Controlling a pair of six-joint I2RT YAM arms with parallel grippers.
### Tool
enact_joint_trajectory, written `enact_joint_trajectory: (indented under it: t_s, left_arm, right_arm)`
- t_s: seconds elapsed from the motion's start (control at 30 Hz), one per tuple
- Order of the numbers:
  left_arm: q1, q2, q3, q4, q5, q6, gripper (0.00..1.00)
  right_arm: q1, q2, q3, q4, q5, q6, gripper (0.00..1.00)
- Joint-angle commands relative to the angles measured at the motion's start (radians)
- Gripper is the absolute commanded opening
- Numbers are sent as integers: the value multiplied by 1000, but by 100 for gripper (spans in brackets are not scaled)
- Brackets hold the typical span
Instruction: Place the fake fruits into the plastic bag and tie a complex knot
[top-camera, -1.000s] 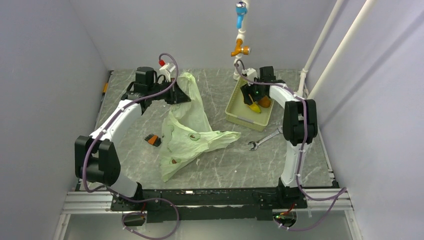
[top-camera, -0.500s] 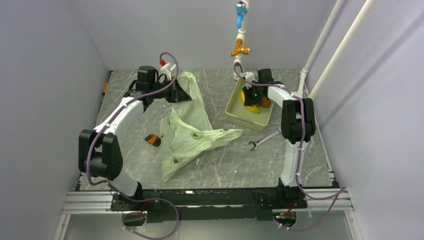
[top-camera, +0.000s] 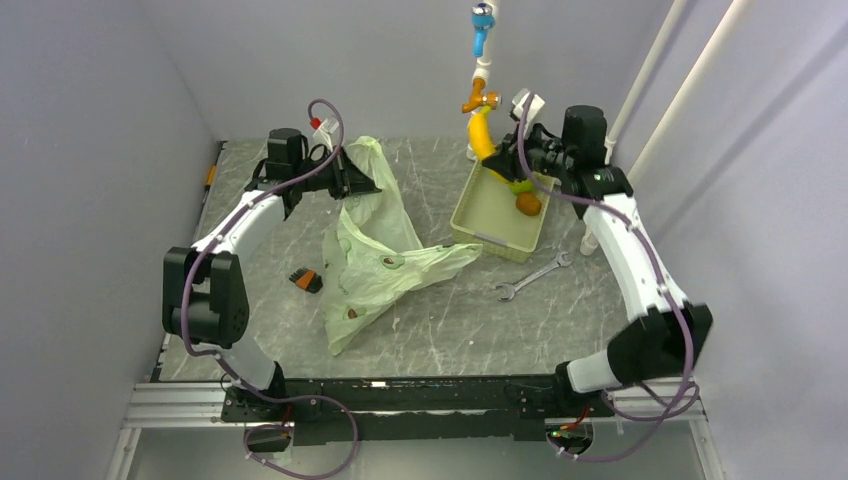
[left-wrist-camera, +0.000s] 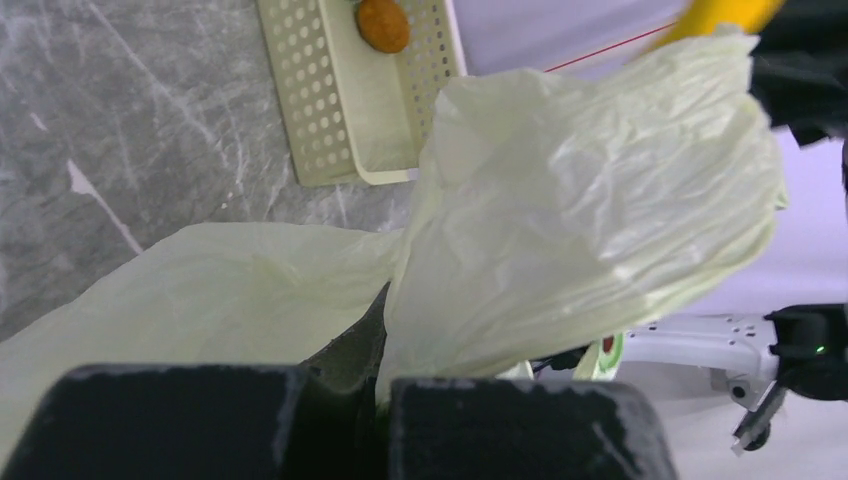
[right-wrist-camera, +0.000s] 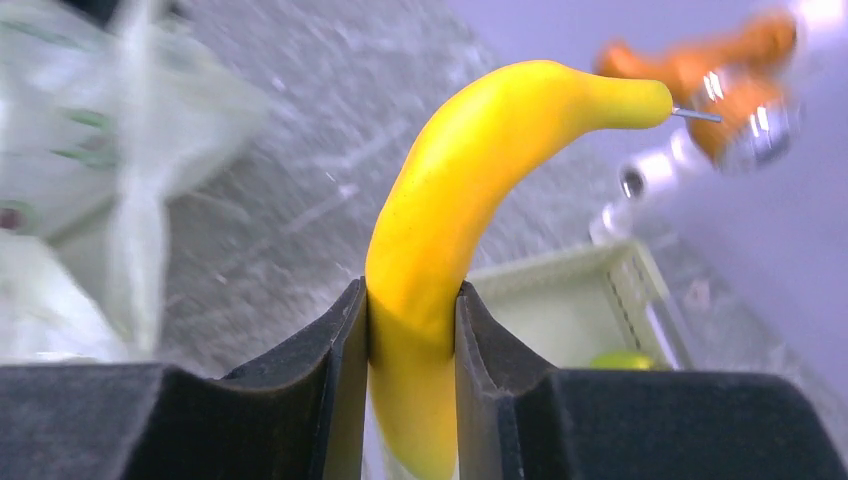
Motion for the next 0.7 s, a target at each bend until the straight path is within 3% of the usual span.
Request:
enact_joint_trajectory:
  t_s: [0.0, 0.1, 0.37, 0.5, 0.67]
  left_arm:
    - [1, 14, 5, 176, 87, -166, 0]
    - [1, 32, -9, 269, 112, -270, 0]
    - [1, 81, -30, 472, 134, -493, 0]
    - [1, 108, -45, 590, 135, -601, 0]
    - [9, 131, -65, 705, 133, -704, 0]
  right_arm:
    - [149, -127, -95, 182, -60, 77, 0]
    - [269, -166, -165, 396, -2, 144, 0]
    - [499, -88, -235, 817, 125, 258, 0]
    - [544, -33, -222, 874, 148, 352, 0]
    - [551, 0, -320, 893, 162, 379, 0]
